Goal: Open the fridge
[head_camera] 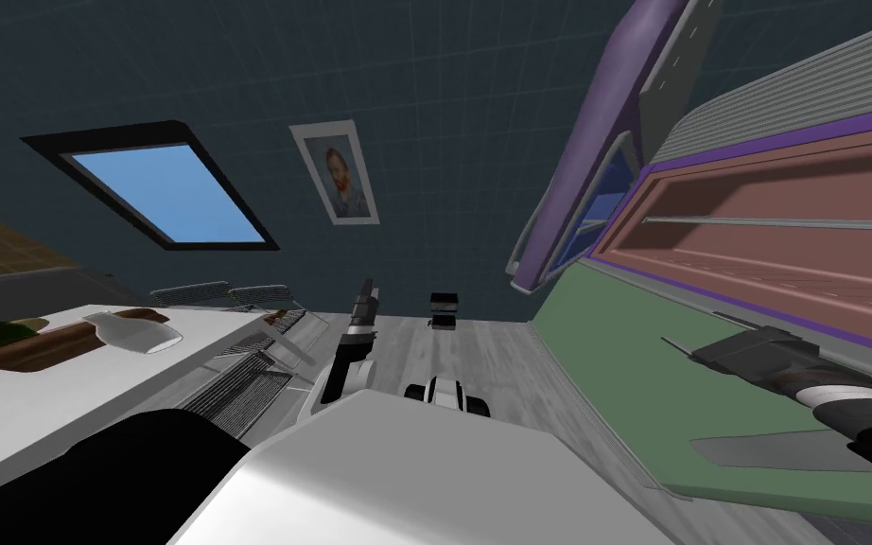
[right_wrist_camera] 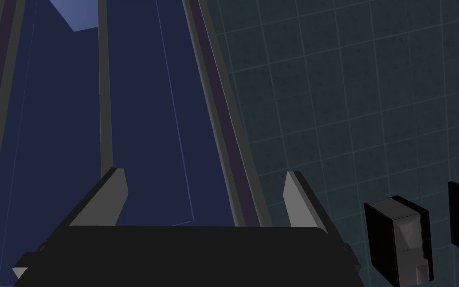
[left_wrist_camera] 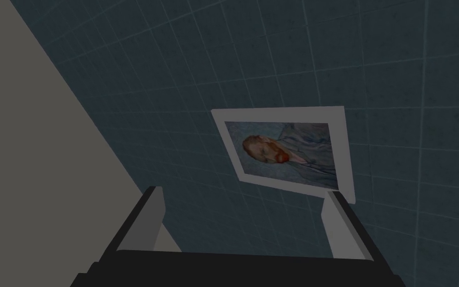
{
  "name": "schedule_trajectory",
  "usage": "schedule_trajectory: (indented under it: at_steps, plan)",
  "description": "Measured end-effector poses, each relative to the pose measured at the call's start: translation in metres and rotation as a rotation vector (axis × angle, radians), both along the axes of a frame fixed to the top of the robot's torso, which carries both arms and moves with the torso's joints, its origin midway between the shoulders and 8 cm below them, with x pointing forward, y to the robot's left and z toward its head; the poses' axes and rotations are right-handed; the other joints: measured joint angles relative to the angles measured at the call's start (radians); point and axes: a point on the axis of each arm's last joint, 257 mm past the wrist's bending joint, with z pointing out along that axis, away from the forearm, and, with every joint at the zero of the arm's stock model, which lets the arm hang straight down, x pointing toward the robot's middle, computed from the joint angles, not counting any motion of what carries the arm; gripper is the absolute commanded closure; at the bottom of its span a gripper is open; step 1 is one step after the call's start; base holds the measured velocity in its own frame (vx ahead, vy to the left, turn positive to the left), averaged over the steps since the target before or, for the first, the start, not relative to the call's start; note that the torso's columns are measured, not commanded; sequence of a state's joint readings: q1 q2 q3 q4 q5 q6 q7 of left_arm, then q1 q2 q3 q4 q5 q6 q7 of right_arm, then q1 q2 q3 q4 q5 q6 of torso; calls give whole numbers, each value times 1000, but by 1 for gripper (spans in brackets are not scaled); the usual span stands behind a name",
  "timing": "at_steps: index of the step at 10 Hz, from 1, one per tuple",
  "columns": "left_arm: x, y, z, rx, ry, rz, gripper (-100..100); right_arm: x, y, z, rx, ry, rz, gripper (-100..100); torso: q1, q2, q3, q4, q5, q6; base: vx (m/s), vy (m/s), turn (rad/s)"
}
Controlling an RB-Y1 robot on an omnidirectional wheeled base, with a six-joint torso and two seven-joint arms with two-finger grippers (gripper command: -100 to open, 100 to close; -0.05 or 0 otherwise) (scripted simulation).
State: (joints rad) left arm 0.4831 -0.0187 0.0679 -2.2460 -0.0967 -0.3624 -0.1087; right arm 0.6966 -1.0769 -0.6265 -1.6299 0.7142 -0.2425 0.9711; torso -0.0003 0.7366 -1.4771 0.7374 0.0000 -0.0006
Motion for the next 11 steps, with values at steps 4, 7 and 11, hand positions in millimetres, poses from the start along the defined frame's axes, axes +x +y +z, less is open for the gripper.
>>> schedule_trajectory:
  at_steps: [4, 7, 11]
  plan:
    - [0, 0, 0, 0, 0, 0, 0, -3, 5, 4, -6, -8, 35, -100, 0, 3, 2, 1, 0, 0, 67, 18, -85]
    - [0, 0, 0, 0, 0, 0, 0, -5, 8, 9, -10, -21, 61, -100, 0, 1, 1, 0, 0, 1, 54, 21, -59]
    - [0, 0, 0, 0, 0, 0, 0, 1, 7, 27, -15, -21, 77, -100, 0, 2, 2, 1, 0, 1, 12, 15, -63]
